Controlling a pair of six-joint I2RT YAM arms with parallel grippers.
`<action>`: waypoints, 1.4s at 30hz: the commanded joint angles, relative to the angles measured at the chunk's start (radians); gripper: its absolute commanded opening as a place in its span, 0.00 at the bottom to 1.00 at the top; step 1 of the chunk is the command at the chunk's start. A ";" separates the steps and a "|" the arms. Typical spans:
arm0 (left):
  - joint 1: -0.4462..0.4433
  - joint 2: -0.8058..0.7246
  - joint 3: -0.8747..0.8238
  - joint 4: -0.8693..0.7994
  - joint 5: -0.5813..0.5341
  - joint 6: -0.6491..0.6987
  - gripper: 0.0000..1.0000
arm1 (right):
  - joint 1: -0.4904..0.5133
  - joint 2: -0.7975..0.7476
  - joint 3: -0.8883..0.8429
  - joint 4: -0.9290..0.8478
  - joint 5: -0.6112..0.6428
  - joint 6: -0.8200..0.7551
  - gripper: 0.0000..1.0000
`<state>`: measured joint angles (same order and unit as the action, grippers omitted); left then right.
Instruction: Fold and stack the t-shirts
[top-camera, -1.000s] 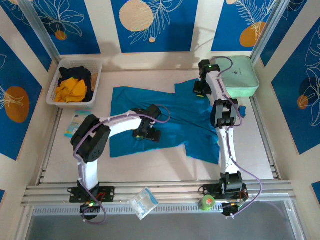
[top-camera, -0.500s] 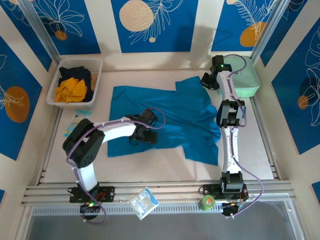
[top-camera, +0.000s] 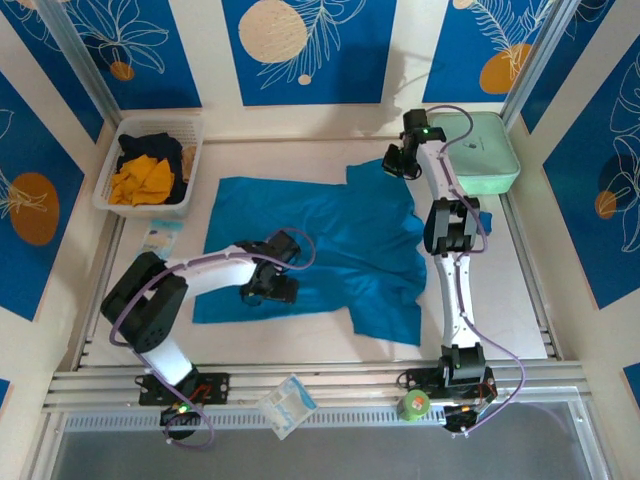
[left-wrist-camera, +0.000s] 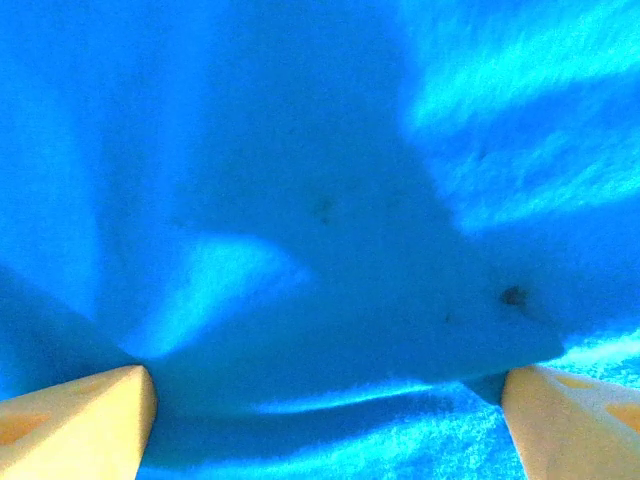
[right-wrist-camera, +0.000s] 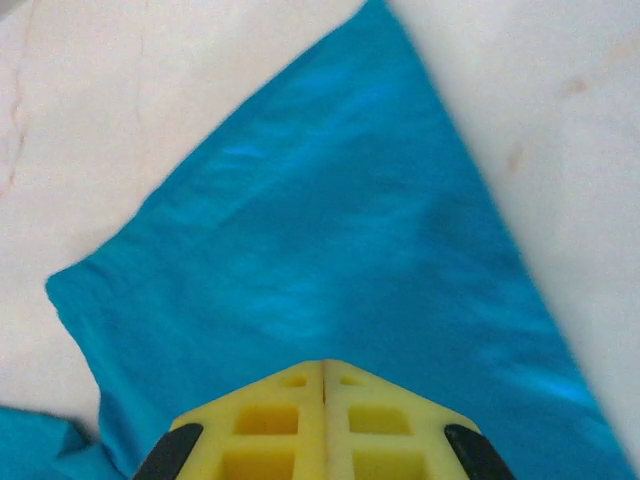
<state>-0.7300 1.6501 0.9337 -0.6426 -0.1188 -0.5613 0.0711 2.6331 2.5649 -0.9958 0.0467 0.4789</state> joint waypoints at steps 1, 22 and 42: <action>-0.016 -0.029 0.089 -0.211 0.008 0.008 0.92 | -0.001 -0.285 -0.197 -0.039 0.127 -0.010 0.00; 0.086 0.959 1.655 -0.093 0.343 0.307 0.82 | 0.050 -1.216 -1.673 0.233 -0.034 0.227 0.00; 0.227 1.236 1.675 0.062 0.361 -0.248 0.78 | 0.031 -1.085 -1.802 0.212 0.154 0.581 0.00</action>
<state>-0.5251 2.7995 2.6507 -0.5583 0.2535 -0.7139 0.1196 1.5452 0.8101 -0.6819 0.1070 0.9546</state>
